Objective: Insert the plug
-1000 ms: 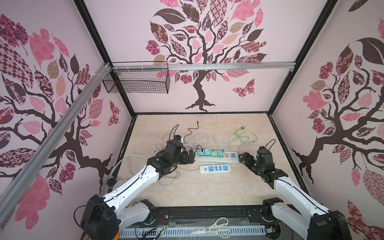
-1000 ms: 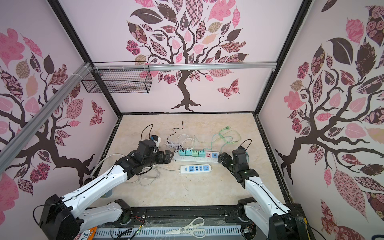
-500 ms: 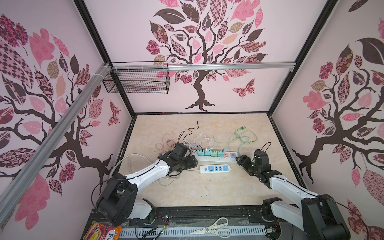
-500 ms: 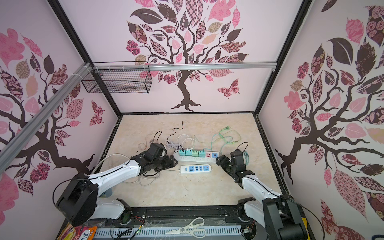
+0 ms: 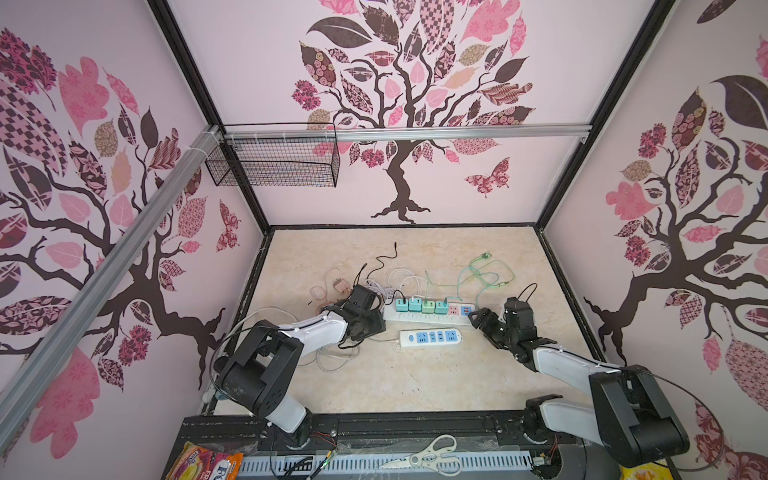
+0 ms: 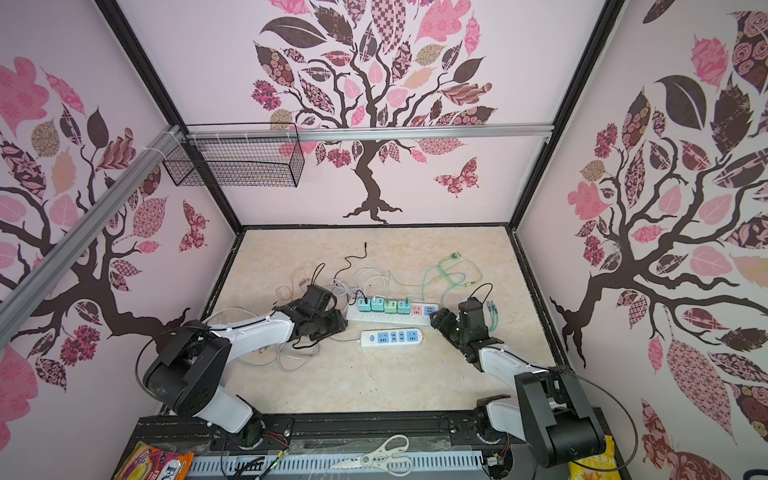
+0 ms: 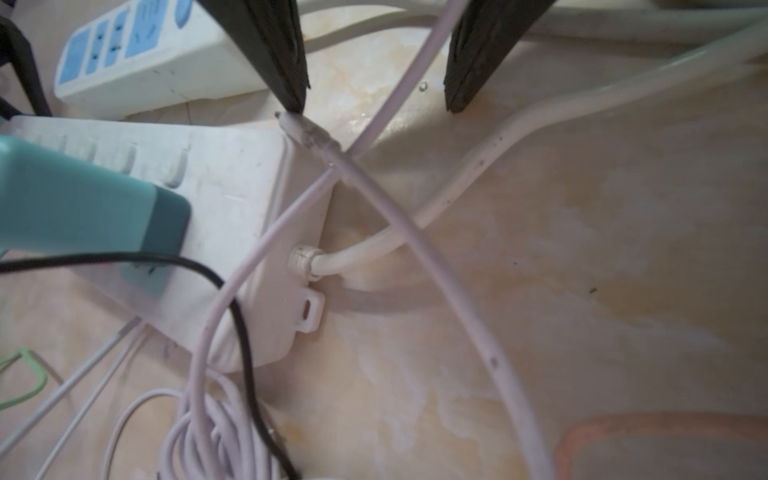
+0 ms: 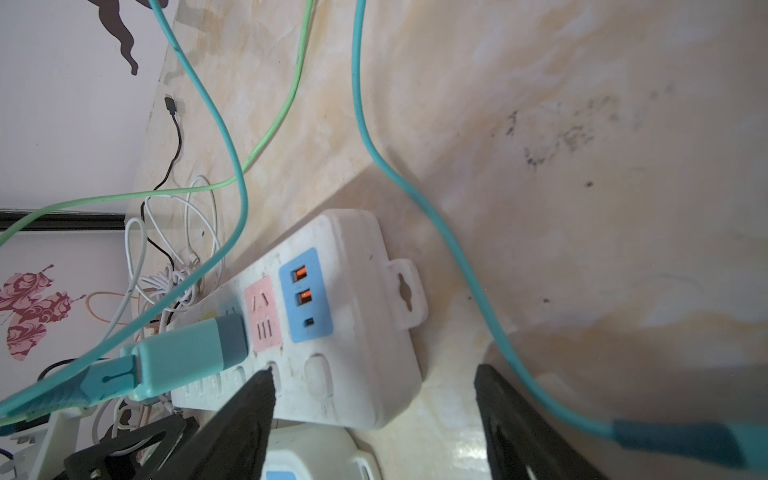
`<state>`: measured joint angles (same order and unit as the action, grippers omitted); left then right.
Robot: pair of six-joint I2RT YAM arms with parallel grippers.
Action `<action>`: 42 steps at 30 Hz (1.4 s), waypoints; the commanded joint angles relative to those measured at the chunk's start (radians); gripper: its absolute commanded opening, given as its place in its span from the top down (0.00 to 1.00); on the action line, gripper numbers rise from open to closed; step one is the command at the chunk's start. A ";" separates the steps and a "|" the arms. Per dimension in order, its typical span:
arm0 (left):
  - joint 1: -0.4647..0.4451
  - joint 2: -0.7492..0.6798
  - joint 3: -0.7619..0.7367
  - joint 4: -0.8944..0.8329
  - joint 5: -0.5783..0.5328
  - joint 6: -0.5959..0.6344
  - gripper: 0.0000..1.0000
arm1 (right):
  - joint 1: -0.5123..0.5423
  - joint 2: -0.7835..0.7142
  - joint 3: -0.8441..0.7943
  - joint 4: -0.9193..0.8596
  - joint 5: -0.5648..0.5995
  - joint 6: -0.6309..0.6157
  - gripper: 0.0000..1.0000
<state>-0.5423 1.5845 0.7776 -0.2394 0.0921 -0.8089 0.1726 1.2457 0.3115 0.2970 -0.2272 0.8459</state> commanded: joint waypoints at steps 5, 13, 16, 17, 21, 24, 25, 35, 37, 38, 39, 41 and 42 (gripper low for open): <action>0.048 0.100 0.061 0.051 -0.029 0.027 0.48 | -0.001 0.137 0.048 0.133 0.002 -0.047 0.37; 0.065 0.189 0.181 0.029 -0.003 0.091 0.53 | -0.001 0.328 0.184 0.183 -0.072 -0.061 0.53; 0.064 0.197 0.207 0.012 0.013 0.103 0.53 | -0.001 0.373 0.219 0.172 -0.092 -0.051 0.50; 0.064 0.189 0.203 0.010 0.016 0.102 0.52 | -0.001 0.360 0.211 0.161 -0.075 -0.045 0.45; 0.064 0.133 0.146 0.012 -0.001 0.093 0.50 | -0.001 0.202 0.145 0.044 0.014 -0.070 0.41; 0.064 0.102 0.114 0.012 0.003 0.097 0.49 | -0.001 0.063 0.109 -0.107 -0.039 -0.098 0.44; 0.064 0.094 0.108 0.011 0.006 0.097 0.49 | -0.001 0.018 0.099 -0.179 -0.059 -0.105 0.45; 0.064 0.073 0.089 0.021 0.017 0.094 0.48 | 0.001 -0.148 0.068 -0.394 -0.151 -0.150 0.88; 0.064 0.075 0.090 0.019 0.017 0.094 0.47 | 0.001 -0.098 0.084 -0.389 -0.207 -0.162 0.96; 0.064 0.077 0.092 0.019 0.018 0.095 0.47 | 0.001 -0.068 0.090 -0.384 -0.238 -0.168 0.99; 0.064 0.079 0.092 0.017 0.018 0.094 0.47 | 0.002 -0.040 0.096 -0.379 -0.261 -0.172 1.00; 0.064 0.080 0.093 0.017 0.017 0.094 0.47 | 0.002 0.000 0.095 -0.366 -0.291 -0.174 1.00; 0.064 0.081 0.095 0.014 0.017 0.094 0.47 | 0.002 0.018 0.098 -0.364 -0.297 -0.176 1.00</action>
<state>-0.4828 1.6730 0.8879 -0.2222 0.1074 -0.7265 0.1738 1.2179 0.3897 -0.0521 -0.4458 0.6914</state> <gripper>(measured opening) 0.532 0.045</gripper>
